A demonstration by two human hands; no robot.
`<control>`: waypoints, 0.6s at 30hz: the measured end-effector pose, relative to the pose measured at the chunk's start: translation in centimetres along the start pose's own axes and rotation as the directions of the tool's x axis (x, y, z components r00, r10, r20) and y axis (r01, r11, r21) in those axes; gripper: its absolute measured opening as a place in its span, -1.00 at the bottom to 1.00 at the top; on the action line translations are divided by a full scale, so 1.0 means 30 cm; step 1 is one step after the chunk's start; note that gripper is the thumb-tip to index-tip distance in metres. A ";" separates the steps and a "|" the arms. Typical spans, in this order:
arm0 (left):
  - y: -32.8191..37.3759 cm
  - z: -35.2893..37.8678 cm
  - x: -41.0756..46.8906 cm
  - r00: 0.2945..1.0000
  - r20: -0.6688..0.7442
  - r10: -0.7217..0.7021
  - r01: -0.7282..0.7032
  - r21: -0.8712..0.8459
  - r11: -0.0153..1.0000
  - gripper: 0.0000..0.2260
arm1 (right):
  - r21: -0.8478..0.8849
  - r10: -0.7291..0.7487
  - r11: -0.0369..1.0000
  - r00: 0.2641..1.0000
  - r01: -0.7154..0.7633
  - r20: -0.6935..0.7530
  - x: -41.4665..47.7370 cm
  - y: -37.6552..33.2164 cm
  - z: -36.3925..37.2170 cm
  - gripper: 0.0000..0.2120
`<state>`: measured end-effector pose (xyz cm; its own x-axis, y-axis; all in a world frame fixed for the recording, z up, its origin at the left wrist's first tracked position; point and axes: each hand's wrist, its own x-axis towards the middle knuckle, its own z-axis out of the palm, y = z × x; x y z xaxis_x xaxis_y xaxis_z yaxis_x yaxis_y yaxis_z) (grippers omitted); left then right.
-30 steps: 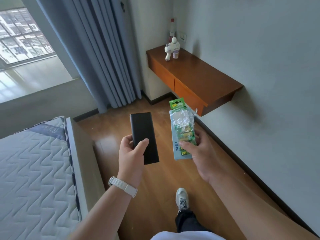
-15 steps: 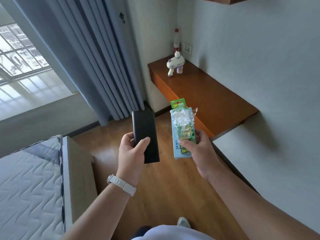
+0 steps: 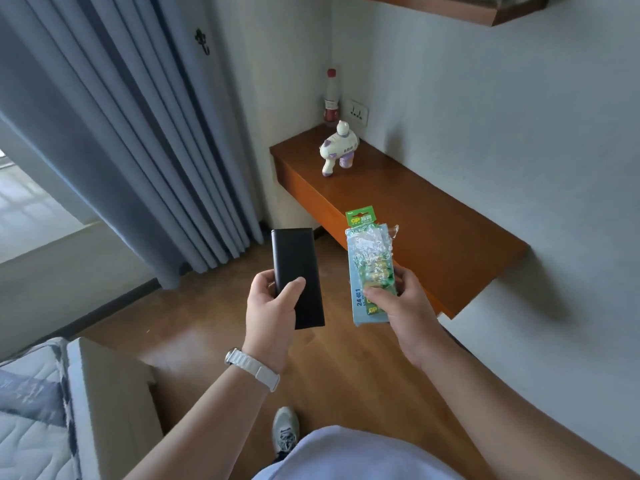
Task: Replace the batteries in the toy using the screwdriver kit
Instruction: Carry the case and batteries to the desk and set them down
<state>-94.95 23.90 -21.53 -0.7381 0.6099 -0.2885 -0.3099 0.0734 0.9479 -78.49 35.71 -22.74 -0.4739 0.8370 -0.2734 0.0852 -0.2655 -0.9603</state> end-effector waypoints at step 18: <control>0.111 0.090 0.710 0.955 0.272 -0.118 0.083 0.138 0.987 -0.65 | 0.037 0.052 0.998 0.915 -0.041 -0.400 0.397 -0.057 0.131 -0.57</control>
<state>-110.08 39.27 -24.15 -0.5057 0.7881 -0.3509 -0.2841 0.2319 0.9303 -87.72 44.24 -24.15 -0.0791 0.9434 -0.3220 0.0720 -0.3168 -0.9458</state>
